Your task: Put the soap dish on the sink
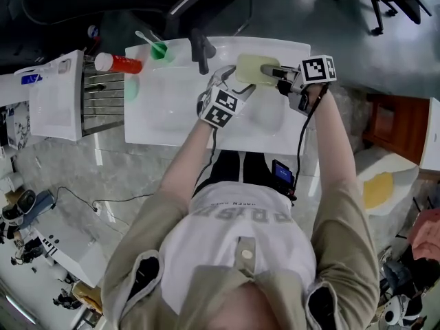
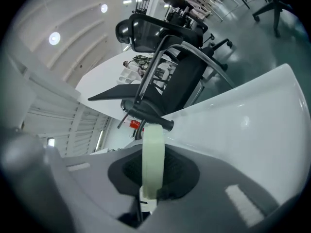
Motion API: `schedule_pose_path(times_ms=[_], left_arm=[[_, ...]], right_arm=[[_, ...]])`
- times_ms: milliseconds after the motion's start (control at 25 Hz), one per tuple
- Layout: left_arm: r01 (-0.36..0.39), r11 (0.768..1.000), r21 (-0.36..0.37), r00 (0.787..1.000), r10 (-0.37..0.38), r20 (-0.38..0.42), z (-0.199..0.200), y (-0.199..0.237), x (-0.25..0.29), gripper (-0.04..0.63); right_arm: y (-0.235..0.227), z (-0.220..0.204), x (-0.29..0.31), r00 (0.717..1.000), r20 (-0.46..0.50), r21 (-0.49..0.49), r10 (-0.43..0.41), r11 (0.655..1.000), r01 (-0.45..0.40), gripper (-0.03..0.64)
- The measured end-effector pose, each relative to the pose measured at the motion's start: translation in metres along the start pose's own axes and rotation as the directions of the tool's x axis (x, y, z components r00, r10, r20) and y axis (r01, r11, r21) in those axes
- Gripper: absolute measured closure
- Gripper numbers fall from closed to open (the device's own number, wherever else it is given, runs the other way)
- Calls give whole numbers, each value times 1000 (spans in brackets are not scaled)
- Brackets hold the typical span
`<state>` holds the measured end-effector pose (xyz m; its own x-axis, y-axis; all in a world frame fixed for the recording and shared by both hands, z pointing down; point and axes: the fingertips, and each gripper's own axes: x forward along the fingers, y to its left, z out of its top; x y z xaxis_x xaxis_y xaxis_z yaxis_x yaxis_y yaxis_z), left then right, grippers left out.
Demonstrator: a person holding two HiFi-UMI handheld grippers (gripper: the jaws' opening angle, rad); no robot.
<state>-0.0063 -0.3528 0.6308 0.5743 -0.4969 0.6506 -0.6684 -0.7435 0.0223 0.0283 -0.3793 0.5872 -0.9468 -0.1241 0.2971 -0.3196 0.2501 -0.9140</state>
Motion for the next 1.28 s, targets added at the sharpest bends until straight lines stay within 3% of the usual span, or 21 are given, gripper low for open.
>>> schedule_pose_path(times_ms=[320, 600, 760, 1000, 1280], left_arm=[[4, 1000, -12, 993, -5, -119, -11, 11, 33, 276], [-11, 1000, 2, 986, 11, -168, -17, 17, 45, 276], [-30, 999, 45, 984, 38, -174, -16, 22, 46, 276], [52, 986, 157, 981, -21, -193, -15, 4, 52, 276], [112, 987, 119, 963, -79, -256, -30, -8, 64, 276]], right_arm=[[-33, 13, 4, 999, -18, 62, -43, 997, 44, 601], [-62, 16, 10, 994, -43, 104, -103, 989, 107, 601], [-74, 20, 14, 989, -53, 118, -135, 983, 140, 600], [-86, 18, 14, 982, -74, 131, -172, 975, 181, 601], [-90, 15, 18, 982, -71, 151, -174, 971, 183, 598]])
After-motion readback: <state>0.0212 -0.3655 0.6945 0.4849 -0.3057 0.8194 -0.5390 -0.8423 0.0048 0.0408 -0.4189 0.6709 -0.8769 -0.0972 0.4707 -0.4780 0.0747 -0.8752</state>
